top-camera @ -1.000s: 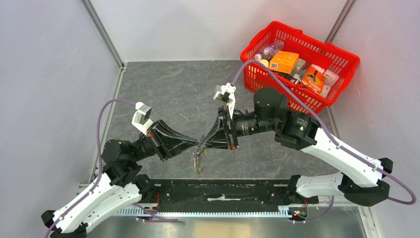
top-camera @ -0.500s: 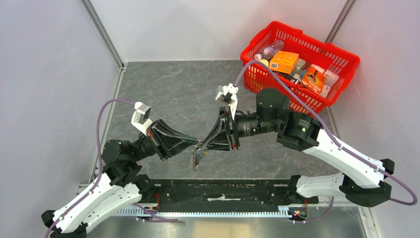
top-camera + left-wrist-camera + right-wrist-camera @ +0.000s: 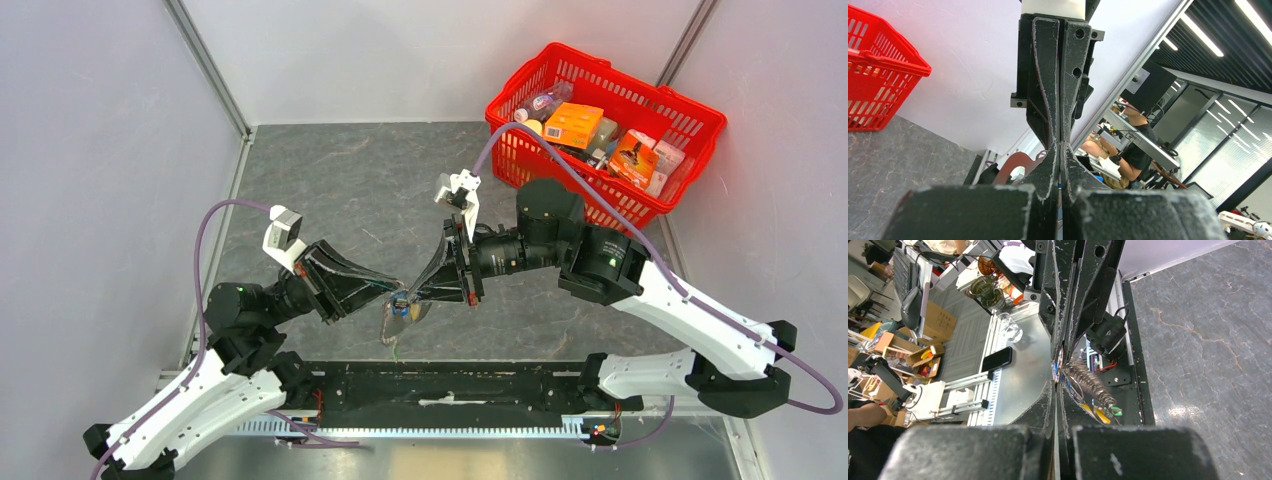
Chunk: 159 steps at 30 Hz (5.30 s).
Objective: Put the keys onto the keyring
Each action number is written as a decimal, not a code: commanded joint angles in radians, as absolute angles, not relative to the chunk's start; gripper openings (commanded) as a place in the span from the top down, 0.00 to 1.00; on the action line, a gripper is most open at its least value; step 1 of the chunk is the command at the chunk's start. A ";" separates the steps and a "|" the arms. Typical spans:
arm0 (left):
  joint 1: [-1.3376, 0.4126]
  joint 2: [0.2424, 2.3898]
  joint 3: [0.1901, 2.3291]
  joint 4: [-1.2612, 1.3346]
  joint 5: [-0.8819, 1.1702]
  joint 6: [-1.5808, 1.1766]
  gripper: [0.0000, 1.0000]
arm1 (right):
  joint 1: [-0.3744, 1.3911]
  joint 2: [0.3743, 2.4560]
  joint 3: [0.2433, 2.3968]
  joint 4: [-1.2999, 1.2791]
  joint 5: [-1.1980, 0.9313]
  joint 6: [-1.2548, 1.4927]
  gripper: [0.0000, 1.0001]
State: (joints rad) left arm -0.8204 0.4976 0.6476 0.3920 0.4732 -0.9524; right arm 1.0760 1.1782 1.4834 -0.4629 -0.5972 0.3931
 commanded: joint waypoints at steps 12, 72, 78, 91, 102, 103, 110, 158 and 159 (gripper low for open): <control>-0.823 0.500 0.641 0.502 0.427 -0.991 0.98 | 1.087 1.166 1.467 -0.385 -0.617 0.407 1.00; -0.823 0.545 0.652 0.194 0.031 -0.916 0.98 | 1.090 0.958 1.279 -0.668 -0.110 0.405 0.34; -0.822 0.572 0.681 0.066 -0.064 -0.865 0.98 | 1.091 0.961 1.213 -0.668 -0.053 0.439 0.34; -0.822 0.623 0.754 -0.215 -0.273 -0.750 0.98 | 1.091 0.952 1.069 -0.630 0.037 0.490 0.33; -0.822 0.657 0.739 -0.196 -0.207 -0.778 0.98 | 1.091 1.029 1.022 -0.468 0.029 0.390 0.21; -0.822 0.657 0.741 -0.192 -0.194 -0.788 0.98 | 1.091 1.047 1.025 -0.446 0.034 0.356 0.19; -0.822 0.658 0.759 -0.186 -0.115 -0.831 0.98 | 1.090 1.120 0.988 -0.259 -0.042 0.169 0.14; -0.822 0.624 0.703 -0.058 0.004 -0.950 0.98 | 1.090 1.192 0.786 0.175 0.032 0.329 0.67; -0.822 0.624 0.703 -0.058 0.004 -0.950 0.98 | 1.090 1.186 0.784 0.174 0.034 0.327 0.68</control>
